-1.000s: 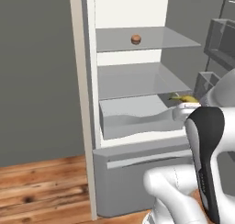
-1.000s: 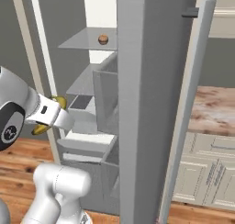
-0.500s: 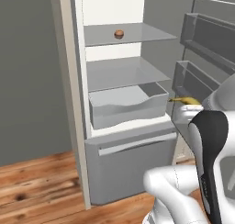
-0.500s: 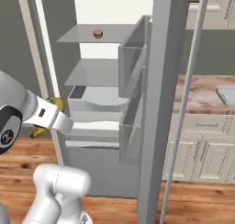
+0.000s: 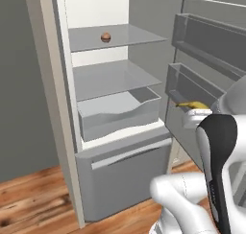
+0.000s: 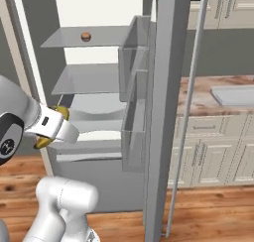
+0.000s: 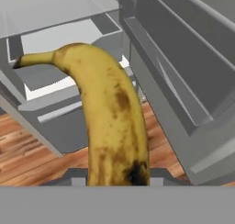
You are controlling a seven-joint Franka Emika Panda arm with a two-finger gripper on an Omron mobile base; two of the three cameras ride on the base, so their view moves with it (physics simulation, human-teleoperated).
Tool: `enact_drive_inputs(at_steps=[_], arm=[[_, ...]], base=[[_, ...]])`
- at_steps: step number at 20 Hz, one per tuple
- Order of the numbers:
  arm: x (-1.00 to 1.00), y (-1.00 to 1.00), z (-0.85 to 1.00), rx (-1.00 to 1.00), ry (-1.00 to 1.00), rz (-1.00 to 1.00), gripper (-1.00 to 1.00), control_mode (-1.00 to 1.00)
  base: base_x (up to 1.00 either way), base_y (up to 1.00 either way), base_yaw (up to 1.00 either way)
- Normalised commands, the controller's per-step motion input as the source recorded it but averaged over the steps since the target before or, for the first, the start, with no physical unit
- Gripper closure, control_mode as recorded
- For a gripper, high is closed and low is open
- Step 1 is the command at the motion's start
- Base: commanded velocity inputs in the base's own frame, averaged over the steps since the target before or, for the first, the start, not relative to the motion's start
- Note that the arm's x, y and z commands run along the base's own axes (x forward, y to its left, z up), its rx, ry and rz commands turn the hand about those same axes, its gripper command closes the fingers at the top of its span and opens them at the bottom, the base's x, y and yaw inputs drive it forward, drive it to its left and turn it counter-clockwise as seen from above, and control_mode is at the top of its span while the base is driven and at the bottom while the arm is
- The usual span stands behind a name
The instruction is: Pick the tangerine and banana from the fridge and place them inside the tupperware on the counter.
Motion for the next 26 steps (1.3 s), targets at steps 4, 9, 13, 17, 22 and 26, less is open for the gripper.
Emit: enact_drive_inputs(at_steps=[4, 9, 13, 17, 22, 26], arm=[[0.00, 0.00, 0.00, 0.00, 0.00, 0.00, 1.00, 1.00], [0.00, 0.00, 0.00, 0.00, 0.00, 0.00, 1.00, 1.00], [0.00, 0.00, 0.00, 0.00, 0.00, 0.00, 1.00, 1.00], [0.00, 0.00, 0.00, 0.00, 0.00, 0.00, 1.00, 1.00], [0.00, 0.00, 0.00, 0.00, 0.00, 0.00, 1.00, 1.00], [0.00, 0.00, 0.00, 0.00, 0.00, 0.00, 1.00, 1.00]], base=[[-0.64, 0.63, -0.75], [-0.32, 0.92, -0.43], [0.00, 1.00, -0.24], [0.00, 1.00, -0.19], [-0.04, 1.00, -0.60], [-0.24, 0.79, -1.00]])
